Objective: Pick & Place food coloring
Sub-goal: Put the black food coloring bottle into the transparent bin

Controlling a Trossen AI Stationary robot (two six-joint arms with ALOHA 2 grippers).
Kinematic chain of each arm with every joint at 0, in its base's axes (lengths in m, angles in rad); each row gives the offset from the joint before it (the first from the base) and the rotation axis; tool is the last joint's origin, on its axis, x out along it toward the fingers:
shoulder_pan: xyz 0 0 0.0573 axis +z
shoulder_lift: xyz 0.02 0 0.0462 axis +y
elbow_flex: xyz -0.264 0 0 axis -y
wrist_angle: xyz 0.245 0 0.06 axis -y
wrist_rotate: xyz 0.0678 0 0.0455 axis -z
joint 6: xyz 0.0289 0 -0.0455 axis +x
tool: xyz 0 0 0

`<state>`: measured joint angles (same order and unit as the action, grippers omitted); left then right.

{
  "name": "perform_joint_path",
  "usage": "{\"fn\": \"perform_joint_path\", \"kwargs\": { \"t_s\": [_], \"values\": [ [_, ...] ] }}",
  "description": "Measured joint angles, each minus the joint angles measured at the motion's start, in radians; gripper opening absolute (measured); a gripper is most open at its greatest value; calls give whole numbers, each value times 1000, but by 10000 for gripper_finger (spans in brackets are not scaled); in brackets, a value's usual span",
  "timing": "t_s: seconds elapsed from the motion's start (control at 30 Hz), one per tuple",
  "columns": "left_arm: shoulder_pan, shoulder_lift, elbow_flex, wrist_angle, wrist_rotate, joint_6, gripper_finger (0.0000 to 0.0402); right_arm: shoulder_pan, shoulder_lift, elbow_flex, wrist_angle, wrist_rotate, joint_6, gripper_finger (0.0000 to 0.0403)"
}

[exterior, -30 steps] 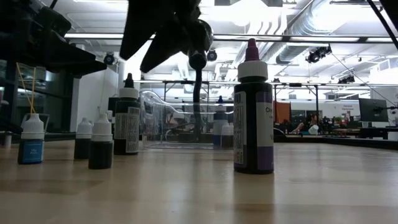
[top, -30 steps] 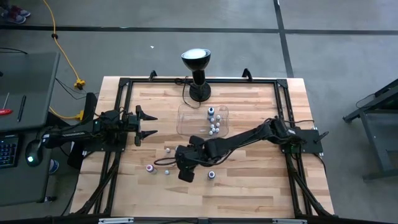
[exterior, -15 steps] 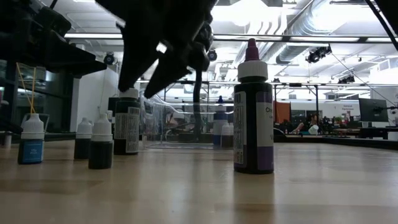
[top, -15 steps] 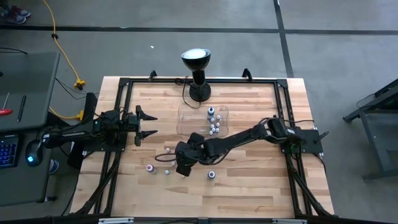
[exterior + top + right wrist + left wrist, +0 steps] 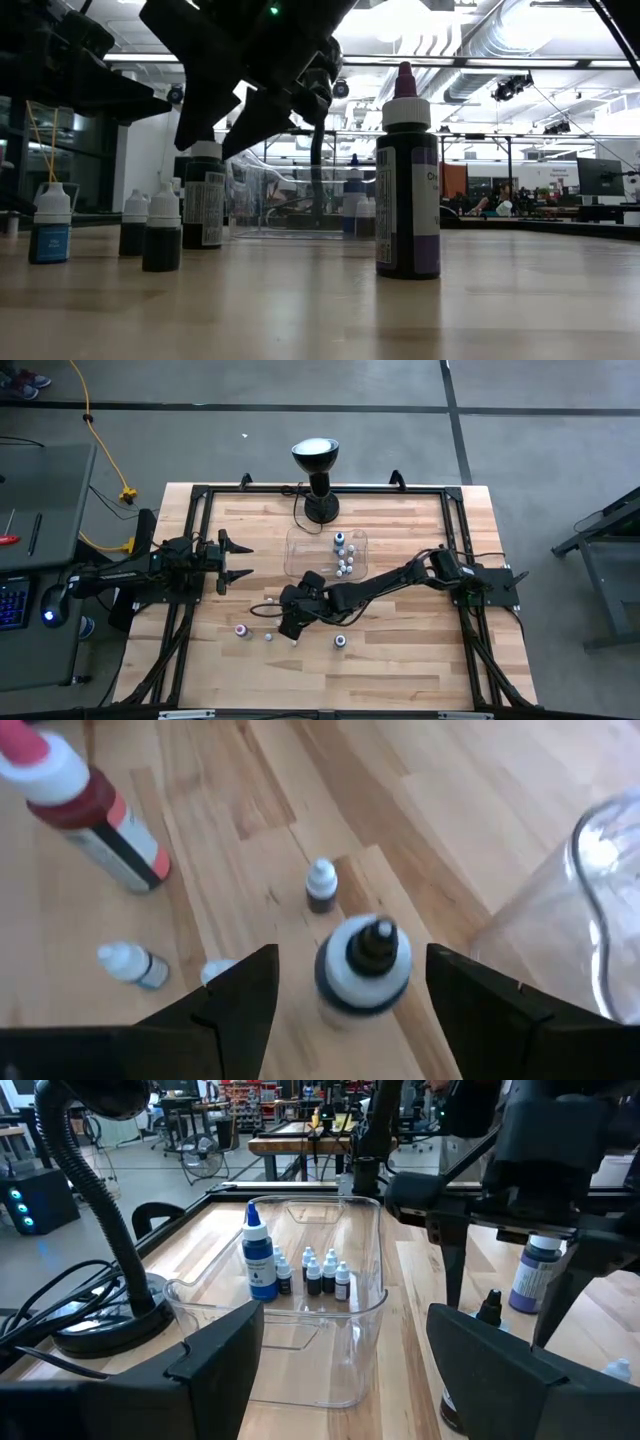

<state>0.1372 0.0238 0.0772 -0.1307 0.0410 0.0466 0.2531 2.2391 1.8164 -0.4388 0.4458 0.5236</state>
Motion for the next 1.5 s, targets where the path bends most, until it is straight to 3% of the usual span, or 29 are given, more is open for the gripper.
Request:
{"fn": "perform_joint_path", "kwargs": {
  "t_s": [0.4,0.83,1.23,1.5],
  "values": [
    [0,0,0,0,0,0,278,-16,0,0,3,-1,-7,230],
    [0,0,0,0,0,0,278,-24,0,0,-8,-34,-8,184],
    [0,0,0,0,0,0,278,-24,-1,0,-8,-34,-8,112],
    [0,0,0,0,0,0,278,-24,-1,0,-8,-34,-8,111]
  ]
}}
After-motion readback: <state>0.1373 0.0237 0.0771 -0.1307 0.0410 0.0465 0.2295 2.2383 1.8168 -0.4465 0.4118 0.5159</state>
